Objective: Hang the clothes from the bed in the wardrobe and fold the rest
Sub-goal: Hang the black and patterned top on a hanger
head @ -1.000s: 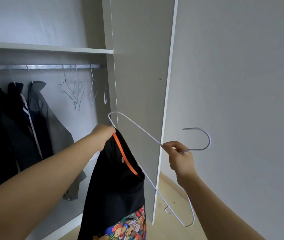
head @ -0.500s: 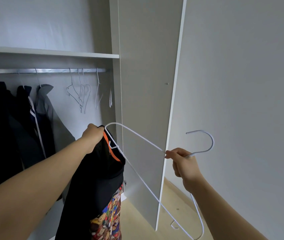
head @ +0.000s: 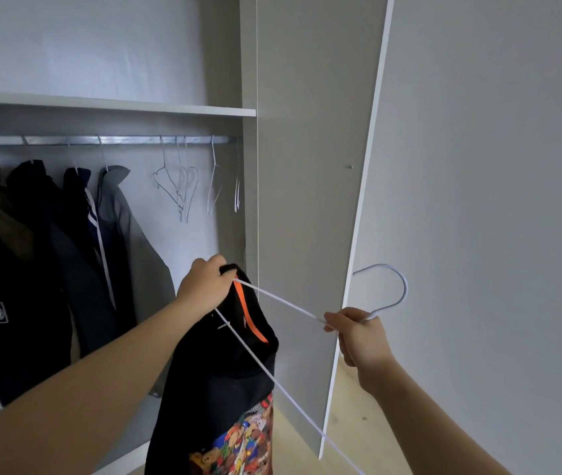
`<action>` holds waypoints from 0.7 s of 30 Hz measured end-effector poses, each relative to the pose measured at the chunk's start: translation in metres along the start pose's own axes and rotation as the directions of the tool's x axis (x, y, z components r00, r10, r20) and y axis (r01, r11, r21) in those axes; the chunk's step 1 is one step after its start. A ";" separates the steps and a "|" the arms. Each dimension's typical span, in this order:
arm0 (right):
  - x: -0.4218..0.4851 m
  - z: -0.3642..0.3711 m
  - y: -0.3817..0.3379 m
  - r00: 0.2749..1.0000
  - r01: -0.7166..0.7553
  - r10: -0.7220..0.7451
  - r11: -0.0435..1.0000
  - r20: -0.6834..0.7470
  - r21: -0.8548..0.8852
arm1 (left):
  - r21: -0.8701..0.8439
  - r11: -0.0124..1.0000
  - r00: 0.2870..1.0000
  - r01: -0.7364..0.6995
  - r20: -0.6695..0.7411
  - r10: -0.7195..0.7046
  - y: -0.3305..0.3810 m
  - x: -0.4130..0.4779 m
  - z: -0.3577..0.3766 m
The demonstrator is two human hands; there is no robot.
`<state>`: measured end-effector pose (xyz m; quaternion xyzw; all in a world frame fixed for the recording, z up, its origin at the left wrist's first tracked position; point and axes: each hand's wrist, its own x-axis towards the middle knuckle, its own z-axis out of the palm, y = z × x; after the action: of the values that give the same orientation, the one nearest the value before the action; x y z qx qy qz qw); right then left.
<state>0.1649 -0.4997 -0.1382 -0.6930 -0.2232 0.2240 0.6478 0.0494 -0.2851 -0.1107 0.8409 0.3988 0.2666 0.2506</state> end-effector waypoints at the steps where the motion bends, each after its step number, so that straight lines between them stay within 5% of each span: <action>1: -0.001 0.005 -0.001 1.000 -0.016 0.017 1.000 -0.012 0.017 | -0.007 1.000 1.000 -0.013 -0.016 0.013 0.003 -0.004 0.003; 8: -0.010 0.027 -0.005 0.998 -0.054 0.054 0.998 -0.021 -0.012 | -0.148 0.988 0.998 -0.043 -0.047 0.037 0.030 -0.041 0.022; 16: -0.015 0.037 -0.001 0.987 -0.117 0.129 0.985 -0.095 0.130 | -0.605 0.796 0.956 0.018 0.243 0.163 0.056 -0.091 0.057; 18: -0.016 0.033 -0.002 0.987 -0.089 0.109 0.982 -0.119 0.164 | -0.570 0.819 0.934 -0.062 0.256 0.250 0.054 -0.091 0.052; 21: -0.018 0.028 -0.010 0.992 -0.012 0.030 0.989 -0.122 0.147 | -0.235 0.882 0.875 -0.408 0.174 0.451 0.045 -0.082 0.039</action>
<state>0.1338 -0.4878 -0.1298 -0.6585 -0.1583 0.2032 0.7072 0.0544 -0.3841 -0.1316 0.9050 0.1432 0.2566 0.3076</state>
